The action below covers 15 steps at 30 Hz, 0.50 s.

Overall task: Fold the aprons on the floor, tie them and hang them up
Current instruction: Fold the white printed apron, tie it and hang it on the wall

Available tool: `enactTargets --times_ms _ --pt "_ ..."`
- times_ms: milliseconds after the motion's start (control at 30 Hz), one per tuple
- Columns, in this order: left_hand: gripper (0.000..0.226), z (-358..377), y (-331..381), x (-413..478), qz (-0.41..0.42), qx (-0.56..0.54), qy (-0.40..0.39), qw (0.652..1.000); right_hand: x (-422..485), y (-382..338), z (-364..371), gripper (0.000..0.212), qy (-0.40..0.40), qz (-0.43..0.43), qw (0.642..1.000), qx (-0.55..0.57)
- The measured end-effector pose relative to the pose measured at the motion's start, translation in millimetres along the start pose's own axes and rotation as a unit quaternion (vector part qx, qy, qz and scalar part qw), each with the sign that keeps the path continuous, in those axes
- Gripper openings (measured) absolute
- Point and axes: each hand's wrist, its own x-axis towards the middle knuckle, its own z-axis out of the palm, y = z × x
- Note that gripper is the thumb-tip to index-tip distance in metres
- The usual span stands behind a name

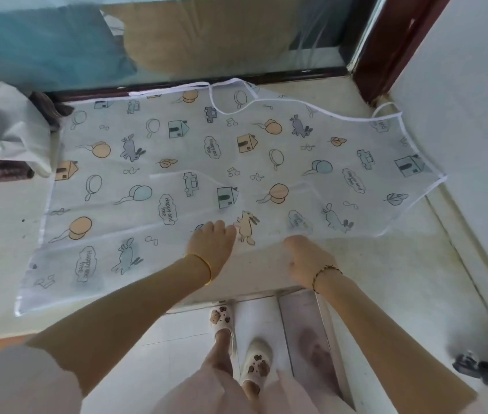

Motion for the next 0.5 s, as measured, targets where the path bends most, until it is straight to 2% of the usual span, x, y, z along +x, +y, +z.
enactTargets --times_ms 100,167,233,267,300,333,367,400,433,500 --pt "0.026 -23 -19 5 -0.055 -0.139 0.016 0.989 0 -12 8 0.062 0.138 -0.030 0.988 0.066" --pt "0.018 -43 -35 10 -0.084 -0.209 0.020 0.974 7 -20 13 0.058 0.223 -0.038 0.965 0.134" --pt "0.011 -59 -53 13 -0.088 -0.252 0.023 0.963 16 -29 16 0.044 0.245 -0.001 0.922 0.299" --pt "0.009 -67 -61 14 -0.081 -0.263 0.033 0.961 21 -34 14 0.041 0.223 0.043 0.862 0.452" --pt "0.008 -73 -66 14 -0.073 -0.271 0.044 0.959 26 -37 12 0.045 0.174 0.098 0.756 0.624" --pt "0.009 -78 -73 15 -0.071 -0.281 0.057 0.956 32 -40 9 0.048 0.114 0.142 0.626 0.758" --pt "0.011 -83 -78 15 -0.072 -0.295 0.065 0.951 38 -41 7 0.048 0.075 0.154 0.512 0.842" --pt "0.012 -89 -85 15 -0.076 -0.311 0.070 0.945 44 -41 5 0.047 0.069 0.146 0.441 0.883" --pt "0.014 -94 -91 15 -0.077 -0.322 0.073 0.941 49 -41 2 0.048 0.078 0.135 0.410 0.898" --pt "0.012 -104 -104 17 -0.069 -0.326 0.073 0.940 56 -42 -6 0.052 0.109 0.105 0.386 0.910"
